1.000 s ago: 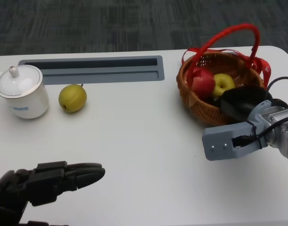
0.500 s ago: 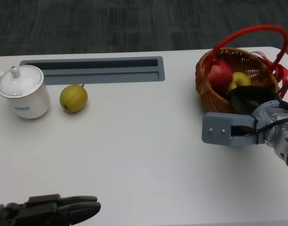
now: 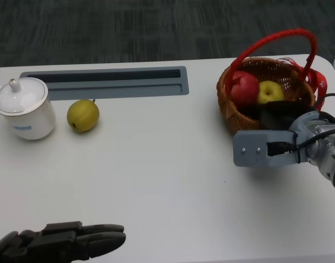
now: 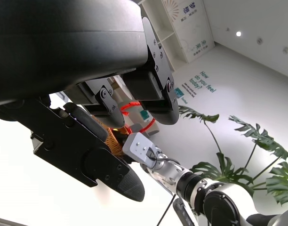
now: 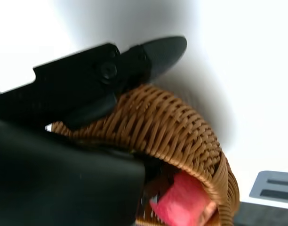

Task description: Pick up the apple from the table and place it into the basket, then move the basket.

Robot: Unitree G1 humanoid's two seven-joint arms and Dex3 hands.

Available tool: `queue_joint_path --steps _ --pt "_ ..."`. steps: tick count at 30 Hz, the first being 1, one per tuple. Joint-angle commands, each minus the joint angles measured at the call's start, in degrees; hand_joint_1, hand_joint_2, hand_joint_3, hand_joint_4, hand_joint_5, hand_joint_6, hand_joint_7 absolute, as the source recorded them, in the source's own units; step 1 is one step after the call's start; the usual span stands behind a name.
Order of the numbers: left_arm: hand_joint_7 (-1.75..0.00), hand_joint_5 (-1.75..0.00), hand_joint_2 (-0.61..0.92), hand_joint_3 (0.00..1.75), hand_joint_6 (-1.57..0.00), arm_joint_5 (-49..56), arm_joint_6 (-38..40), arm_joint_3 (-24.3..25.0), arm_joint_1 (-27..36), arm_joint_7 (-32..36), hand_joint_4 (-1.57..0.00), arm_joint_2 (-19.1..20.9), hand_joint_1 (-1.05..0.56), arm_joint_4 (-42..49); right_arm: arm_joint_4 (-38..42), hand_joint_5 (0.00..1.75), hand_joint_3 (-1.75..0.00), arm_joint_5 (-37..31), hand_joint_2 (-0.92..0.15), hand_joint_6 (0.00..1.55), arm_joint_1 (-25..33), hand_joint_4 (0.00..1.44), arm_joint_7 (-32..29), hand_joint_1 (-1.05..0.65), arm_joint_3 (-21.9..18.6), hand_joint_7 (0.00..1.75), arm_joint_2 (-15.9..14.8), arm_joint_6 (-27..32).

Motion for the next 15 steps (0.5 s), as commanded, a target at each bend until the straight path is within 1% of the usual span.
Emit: queue_joint_path --steps 1,6,11,13,15 --pt "-0.04 -0.05 0.62 0.0 -0.95 -0.7 -1.13 -0.45 -0.65 -0.46 -0.99 0.58 -0.49 0.75 -0.69 0.05 -0.04 2.21 -0.91 0.23 0.69 0.15 1.04 -1.05 -1.62 0.05 -1.13 -2.61" --pt "-0.05 -0.06 0.62 0.0 -0.99 -1.43 -1.64 -1.52 -1.55 -0.53 -1.02 0.68 -0.5 1.42 -1.19 0.03 -0.06 4.4 -0.92 0.24 1.77 0.17 1.26 -1.05 -3.46 0.03 -3.19 -5.9" --pt "-0.04 -0.06 0.61 0.0 -1.0 -1.79 -1.23 -1.82 -2.45 -0.78 -1.02 1.24 -0.49 1.74 -2.05 0.01 -0.07 5.95 -0.92 0.23 3.1 0.16 -0.67 -1.05 -4.8 0.01 -6.07 -10.16" --pt "-0.04 -0.06 0.61 0.0 -1.0 -2.05 -1.13 -1.84 -2.93 -1.03 -1.02 1.61 -0.47 1.97 -2.45 0.02 -0.07 6.38 -0.92 0.23 3.65 0.18 -1.49 -1.05 -5.21 0.01 -7.02 -12.32" --pt "-0.04 -0.06 0.6 0.0 -1.0 -2.45 -1.11 -1.97 -3.63 -1.26 -1.03 1.86 -0.45 2.39 -2.98 0.03 -0.06 6.8 -0.91 0.24 4.29 0.23 -2.69 -1.0 -5.45 0.01 -8.03 -14.83"
